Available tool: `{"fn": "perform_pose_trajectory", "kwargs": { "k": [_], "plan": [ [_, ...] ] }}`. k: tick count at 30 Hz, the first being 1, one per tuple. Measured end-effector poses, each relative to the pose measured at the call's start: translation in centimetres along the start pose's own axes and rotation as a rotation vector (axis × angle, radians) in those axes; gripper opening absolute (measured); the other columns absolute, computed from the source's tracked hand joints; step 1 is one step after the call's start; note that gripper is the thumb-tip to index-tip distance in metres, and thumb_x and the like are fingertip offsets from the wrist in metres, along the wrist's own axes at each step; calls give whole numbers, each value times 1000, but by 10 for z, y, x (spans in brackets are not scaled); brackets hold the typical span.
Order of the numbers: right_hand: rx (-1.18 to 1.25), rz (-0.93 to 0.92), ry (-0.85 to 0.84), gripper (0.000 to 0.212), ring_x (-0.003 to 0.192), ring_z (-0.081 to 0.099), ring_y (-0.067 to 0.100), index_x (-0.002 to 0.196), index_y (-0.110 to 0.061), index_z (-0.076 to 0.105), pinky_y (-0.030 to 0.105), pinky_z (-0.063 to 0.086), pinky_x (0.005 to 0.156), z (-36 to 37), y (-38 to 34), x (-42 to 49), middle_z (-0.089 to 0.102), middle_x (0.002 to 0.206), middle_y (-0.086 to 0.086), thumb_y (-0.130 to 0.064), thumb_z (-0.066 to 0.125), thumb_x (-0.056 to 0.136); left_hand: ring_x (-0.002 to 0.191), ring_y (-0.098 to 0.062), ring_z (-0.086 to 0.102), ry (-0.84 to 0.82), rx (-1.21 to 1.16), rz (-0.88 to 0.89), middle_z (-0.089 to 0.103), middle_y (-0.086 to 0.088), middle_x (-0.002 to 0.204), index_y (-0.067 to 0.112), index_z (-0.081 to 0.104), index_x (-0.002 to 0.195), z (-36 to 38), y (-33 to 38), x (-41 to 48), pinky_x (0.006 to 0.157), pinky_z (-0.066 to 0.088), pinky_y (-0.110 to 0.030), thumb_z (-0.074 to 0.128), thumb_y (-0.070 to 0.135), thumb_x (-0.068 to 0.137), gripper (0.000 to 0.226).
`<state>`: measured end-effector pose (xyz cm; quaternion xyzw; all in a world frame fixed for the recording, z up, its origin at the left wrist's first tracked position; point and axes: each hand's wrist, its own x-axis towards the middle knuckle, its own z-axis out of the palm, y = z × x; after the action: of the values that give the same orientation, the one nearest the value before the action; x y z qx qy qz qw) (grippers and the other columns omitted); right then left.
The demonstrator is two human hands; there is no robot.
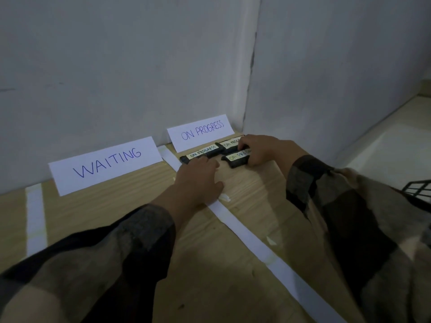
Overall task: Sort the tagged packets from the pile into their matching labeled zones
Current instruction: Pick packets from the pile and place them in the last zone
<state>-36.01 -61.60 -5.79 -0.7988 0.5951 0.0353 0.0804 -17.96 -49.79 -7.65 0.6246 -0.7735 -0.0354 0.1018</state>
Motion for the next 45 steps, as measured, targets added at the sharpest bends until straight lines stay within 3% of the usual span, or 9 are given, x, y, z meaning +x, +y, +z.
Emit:
{"fn": "perform_pose_trajectory", "kwargs": {
  "k": [10,19,25,34,40,45],
  "plan": [
    [-40,-15,19,54,110,51,20,118,-35,49,39,42,94,-6,0,-5,49,127,-7,-23,67,69,128,-23,42,0,23,9,46,-2,138,23,42,136,-4,4,5,103,35,-42,54,45,86,56],
    [-37,1,1,66,116,48,21,123,-39,45,47,40,99,-8,-4,-12,44,133,-7,-29,69,62,126,-24,43,-15,51,-22,47,-2,138,22,42,136,-13,5,3,104,36,-42,55,45,86,56],
    [-11,-56,113,56,119,47,23,130,-26,44,35,38,94,-12,-15,-29,44,135,2,-23,67,79,126,-24,43,-8,70,-22,46,-3,138,22,41,137,-26,4,-10,100,37,-41,55,44,88,56],
    [116,-167,231,50,120,47,19,134,-26,45,30,38,92,-3,-68,-98,46,139,-2,-27,57,86,126,-25,43,7,114,-36,45,-4,138,21,40,137,-59,-15,-73,100,37,-39,53,45,89,55],
    [180,-287,258,52,125,45,18,136,-24,44,35,40,101,-5,-129,-157,45,140,-4,-29,61,86,128,-22,42,29,98,-60,44,-2,141,22,39,139,-82,-27,-137,102,36,-39,53,46,89,57],
    [190,-369,297,55,125,45,17,136,-28,42,37,40,100,-1,-175,-201,44,141,-6,-40,61,86,132,-23,39,26,127,-80,41,-2,144,22,36,142,-103,-40,-191,104,35,-40,52,48,89,61]
  ]
}}
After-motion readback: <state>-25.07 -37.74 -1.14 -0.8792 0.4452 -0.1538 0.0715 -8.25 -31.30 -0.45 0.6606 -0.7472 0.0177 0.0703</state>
